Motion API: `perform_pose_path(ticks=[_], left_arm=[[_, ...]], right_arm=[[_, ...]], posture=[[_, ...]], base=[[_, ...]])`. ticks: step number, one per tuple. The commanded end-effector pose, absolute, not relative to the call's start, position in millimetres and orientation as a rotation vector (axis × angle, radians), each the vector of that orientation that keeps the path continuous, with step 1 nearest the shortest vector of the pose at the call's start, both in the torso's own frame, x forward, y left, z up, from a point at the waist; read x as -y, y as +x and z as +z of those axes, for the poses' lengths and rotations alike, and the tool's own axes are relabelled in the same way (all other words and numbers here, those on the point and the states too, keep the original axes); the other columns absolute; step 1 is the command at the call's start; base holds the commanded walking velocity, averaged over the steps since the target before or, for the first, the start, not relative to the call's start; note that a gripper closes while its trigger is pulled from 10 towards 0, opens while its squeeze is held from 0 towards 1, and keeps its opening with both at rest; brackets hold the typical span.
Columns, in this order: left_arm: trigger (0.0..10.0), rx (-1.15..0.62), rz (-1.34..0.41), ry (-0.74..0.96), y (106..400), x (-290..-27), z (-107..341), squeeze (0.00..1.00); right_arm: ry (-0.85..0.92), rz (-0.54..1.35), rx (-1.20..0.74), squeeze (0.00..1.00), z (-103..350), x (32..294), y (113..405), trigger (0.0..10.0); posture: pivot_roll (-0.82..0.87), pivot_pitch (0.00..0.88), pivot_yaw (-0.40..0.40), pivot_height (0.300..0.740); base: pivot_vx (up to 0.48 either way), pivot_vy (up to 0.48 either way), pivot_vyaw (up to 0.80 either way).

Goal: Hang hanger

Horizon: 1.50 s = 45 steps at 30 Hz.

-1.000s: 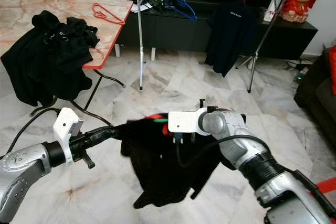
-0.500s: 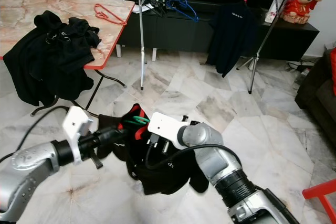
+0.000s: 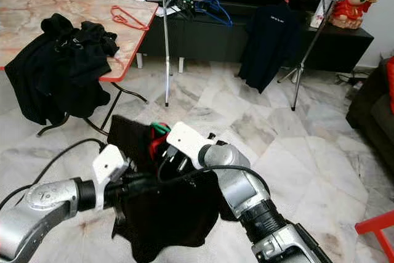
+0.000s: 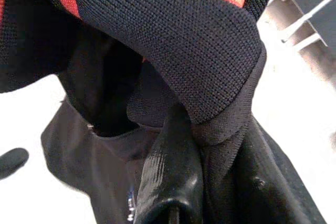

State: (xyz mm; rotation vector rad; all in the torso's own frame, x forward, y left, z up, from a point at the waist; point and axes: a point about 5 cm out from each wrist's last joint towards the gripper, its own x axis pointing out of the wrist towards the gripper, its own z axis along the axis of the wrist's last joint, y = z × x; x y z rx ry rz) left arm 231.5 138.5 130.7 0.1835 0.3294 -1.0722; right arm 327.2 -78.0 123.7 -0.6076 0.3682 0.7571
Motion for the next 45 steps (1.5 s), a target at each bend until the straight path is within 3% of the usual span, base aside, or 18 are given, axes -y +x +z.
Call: perform_pose_path(ticks=[1,17,24,28,33,34,45], left_arm=[[10.0,-0.329,-1.103,0.216,227,-135,133,1.0],[10.0,-0.3,-1.051,0.22,222,-158,148,1.0],[10.0,-0.181,-1.005,0.153,220,-178,177,1.0],[10.0,-0.165,-1.004,0.166,220,-182,183,1.0],[10.0,-0.204,-1.022,0.203,220,-182,179,1.0],[10.0,-0.203,-1.02,0.222,220,-182,179,0.0],[10.0,-0.229,-1.089,0.259,224,-174,177,0.0]], right_arm=[[-0.591,0.74,-0.322,0.0,135,78,333,0.0],[-0.656,0.78,-0.255,0.0,142,88,347,0.0],[-0.73,1.038,-0.209,0.0,148,106,347,0.0],[-0.639,1.3,-0.215,0.0,153,112,331,0.0],[-0.685,1.439,-0.301,0.0,145,124,323,0.0],[-0.703,1.446,-0.316,0.0,142,126,323,0.0],[-0.726,1.514,-0.333,0.0,140,127,322,0.0]], posture=[[0.04,0.0,-0.103,0.716],[0.05,0.0,-0.102,0.716],[0.05,0.0,-0.106,0.716],[0.05,0.0,-0.111,0.716],[0.06,0.004,-0.112,0.716],[0.06,0.004,-0.112,0.716],[0.06,0.014,-0.115,0.716]], base=[[0.0,0.0,0.0],[0.0,0.0,0.0],[0.0,0.0,0.0],[0.0,0.0,0.0],[0.0,0.0,0.0],[0.0,0.0,0.0],[0.0,0.0,0.0]])
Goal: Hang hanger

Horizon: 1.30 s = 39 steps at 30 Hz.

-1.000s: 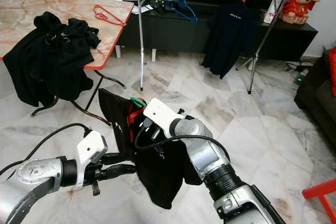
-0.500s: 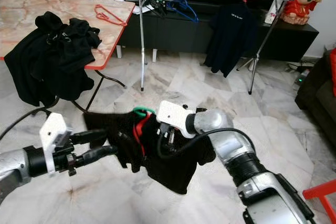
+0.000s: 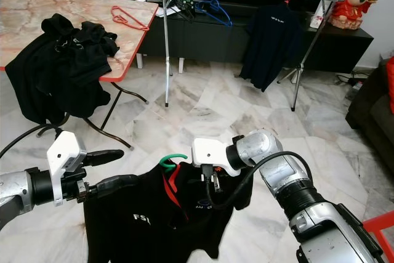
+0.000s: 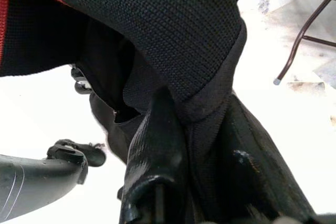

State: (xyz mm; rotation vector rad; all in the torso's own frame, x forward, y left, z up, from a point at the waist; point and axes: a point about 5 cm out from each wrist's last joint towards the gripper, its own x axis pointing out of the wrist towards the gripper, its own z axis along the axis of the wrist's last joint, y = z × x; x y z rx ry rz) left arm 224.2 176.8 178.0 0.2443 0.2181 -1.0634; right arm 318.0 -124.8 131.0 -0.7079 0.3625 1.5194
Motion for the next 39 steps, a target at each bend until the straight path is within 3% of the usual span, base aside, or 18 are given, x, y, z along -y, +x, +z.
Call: perform_pose_path(ticks=[1,10,27,28,29,39], left_arm=[[10.0,-0.231,-1.095,0.262,225,-172,176,0.0],[10.0,-0.271,-1.17,0.28,229,-147,160,0.0],[10.0,-0.301,-1.123,0.31,238,-145,147,0.0],[2.5,-0.299,-1.122,0.308,238,-145,147,0.0],[0.0,-0.297,-1.121,0.305,238,-145,146,0.0],[0.0,-0.299,-1.146,0.294,238,-140,143,0.0]], right_arm=[[-0.729,1.517,-0.328,0.0,141,126,322,0.0],[-0.73,1.537,-0.283,0.0,145,118,320,0.0],[-0.75,1.559,-0.235,0.0,156,112,320,0.0],[-0.75,1.558,-0.233,0.0,156,111,320,0.0],[-0.75,1.557,-0.232,0.0,157,111,320,0.0],[-0.743,1.554,-0.216,0.0,159,108,320,0.0]], posture=[[0.06,0.014,-0.115,0.716],[0.05,0.015,-0.112,0.716],[0.04,0.016,-0.114,0.716],[0.04,0.015,-0.115,0.716],[0.04,0.015,-0.115,0.716],[0.03,0.011,-0.116,0.716]], base=[[0.0,0.0,0.0],[0.0,0.0,0.0],[0.0,0.0,0.0],[0.0,0.0,0.0],[0.0,0.0,0.0],[0.0,0.0,0.0]])
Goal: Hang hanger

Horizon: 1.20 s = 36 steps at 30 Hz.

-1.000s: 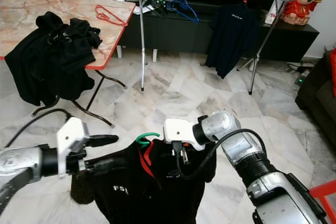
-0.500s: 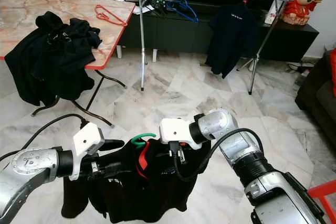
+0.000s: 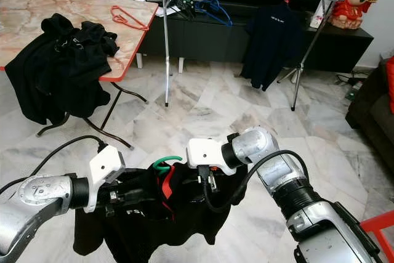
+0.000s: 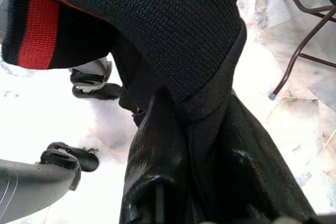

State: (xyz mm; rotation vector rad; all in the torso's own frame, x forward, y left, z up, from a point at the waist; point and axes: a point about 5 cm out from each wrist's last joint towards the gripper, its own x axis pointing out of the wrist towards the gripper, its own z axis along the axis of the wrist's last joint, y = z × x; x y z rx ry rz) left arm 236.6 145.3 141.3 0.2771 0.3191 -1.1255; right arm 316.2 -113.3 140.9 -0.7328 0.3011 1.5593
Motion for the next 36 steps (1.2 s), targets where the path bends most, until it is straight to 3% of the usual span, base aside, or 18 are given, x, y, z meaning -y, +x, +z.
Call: perform_pose_path(ticks=[1,5,6,7,8,32,33,34,35,36], left_arm=[[0.0,-0.299,-1.148,0.294,237.8,-140.1,143.4,0.0],[0.0,-0.305,-1.157,0.304,237.3,-138.5,141.7,0.0],[1.0,-0.306,-1.154,0.305,237.9,-138.2,141.2,0.0],[1.0,-0.305,-1.152,0.305,238.3,-138.0,141.0,0.0],[0.0,-0.3,-1.15,0.301,239.0,-137.4,141.3,0.0],[0.0,-0.301,-1.206,0.279,234.6,-131.0,141.5,0.0],[0.0,-0.302,-1.205,0.279,234.6,-131.2,141.6,0.0],[0.0,-0.302,-1.205,0.279,234.6,-131.2,141.6,0.0],[0.0,-0.305,-1.202,0.279,234.5,-131.9,140.9,0.0],[0.0,-0.307,-1.201,0.279,234.4,-132.2,140.6,0.0]], right_arm=[[-0.744,1.555,-0.214,0.0,159.6,107.7,320.1,0.0],[-0.743,1.558,-0.209,0.0,160.2,106.3,319.7,0.0],[-0.742,1.559,-0.209,0.0,160.3,106.1,319.6,0.0],[-0.742,1.559,-0.208,0.0,160.3,106.0,319.5,0.0],[-0.743,1.561,-0.208,0.0,160.3,105.6,319.3,0.0],[-0.744,1.548,-0.192,0.0,158.9,101.0,319.7,0.0],[-0.754,1.53,-0.184,0.0,158.7,100.6,321.2,7.6],[-0.754,1.53,-0.184,0.0,158.7,100.6,321.2,7.6],[-0.769,1.507,-0.183,0.0,157.4,100.5,323.5,10.0],[-0.771,1.505,-0.183,0.0,157.0,100.4,323.7,10.0]], posture=[[0.03,0.011,-0.116,0.716],[0.03,0.009,-0.117,0.716],[0.03,0.009,-0.117,0.716],[0.03,0.009,-0.117,0.716],[0.03,0.009,-0.117,0.716],[0.03,0.0,-0.117,0.716],[0.03,0.0,-0.118,0.716],[0.03,0.0,-0.118,0.716],[0.03,0.0,-0.118,0.716],[0.03,0.0,-0.118,0.716]], base=[[0.0,0.0,0.0],[0.0,0.0,0.0],[0.0,0.0,0.0],[0.0,0.0,0.0],[0.0,0.0,0.0],[0.0,0.0,0.0],[0.0,0.0,0.0],[0.0,0.0,0.0],[0.0,0.0,0.0],[0.0,0.0,0.0]])
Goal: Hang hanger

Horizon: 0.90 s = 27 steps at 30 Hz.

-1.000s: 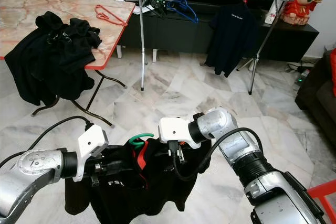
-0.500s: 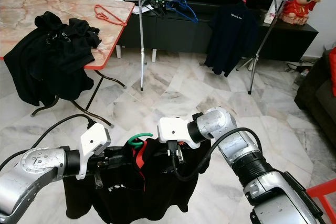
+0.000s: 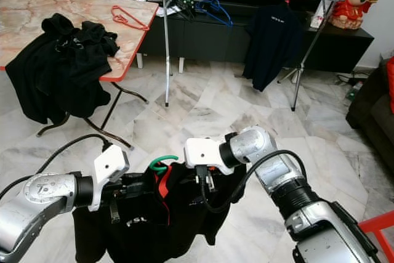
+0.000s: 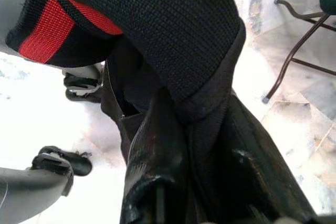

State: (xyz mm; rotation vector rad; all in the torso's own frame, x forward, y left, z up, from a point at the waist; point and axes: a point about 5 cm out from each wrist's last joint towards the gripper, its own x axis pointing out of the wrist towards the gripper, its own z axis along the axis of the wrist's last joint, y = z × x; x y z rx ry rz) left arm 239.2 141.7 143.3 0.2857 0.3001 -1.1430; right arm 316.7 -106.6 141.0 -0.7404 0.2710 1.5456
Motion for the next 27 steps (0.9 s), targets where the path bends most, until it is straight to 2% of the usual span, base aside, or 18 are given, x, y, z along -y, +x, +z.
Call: perform_pose_path(ticks=[1,2,3,4,21,27], left_arm=[[0.0,-0.308,-1.2,0.279,234,-132,140,0.0],[0.0,-0.308,-1.2,0.279,234,-132,140,0.0],[0.0,-0.31,-1.198,0.281,234,-133,140,0.0],[0.0,-0.316,-1.193,0.287,234,-134,139,0.0],[0.0,-0.372,-1.023,0.311,243,-158,124,0.0],[0.0,-0.369,-0.869,0.303,246,-175,113,0.0]], right_arm=[[-0.766,1.508,-0.182,0.0,157,100,324,10.0],[-0.766,1.508,-0.182,0.0,157,100,324,10.0],[-0.757,1.511,-0.18,0.33,158,100,323,10.0],[-0.75,1.518,-0.179,1.0,158,99,323,10.0],[-0.82,1.539,-0.233,1.0,159,113,319,10.0],[-0.78,1.365,-0.222,1.0,172,142,332,10.0]], posture=[[0.03,0.0,-0.118,0.716],[0.03,0.0,-0.118,0.716],[0.03,0.0,-0.118,0.716],[0.03,0.0,-0.118,0.716],[0.02,0.014,-0.118,0.716],[0.02,0.016,-0.116,0.716]], base=[[0.0,0.0,0.0],[0.0,0.0,0.0],[0.0,0.0,0.0],[0.0,0.0,0.0],[0.0,0.0,0.0],[0.0,0.0,0.0]])
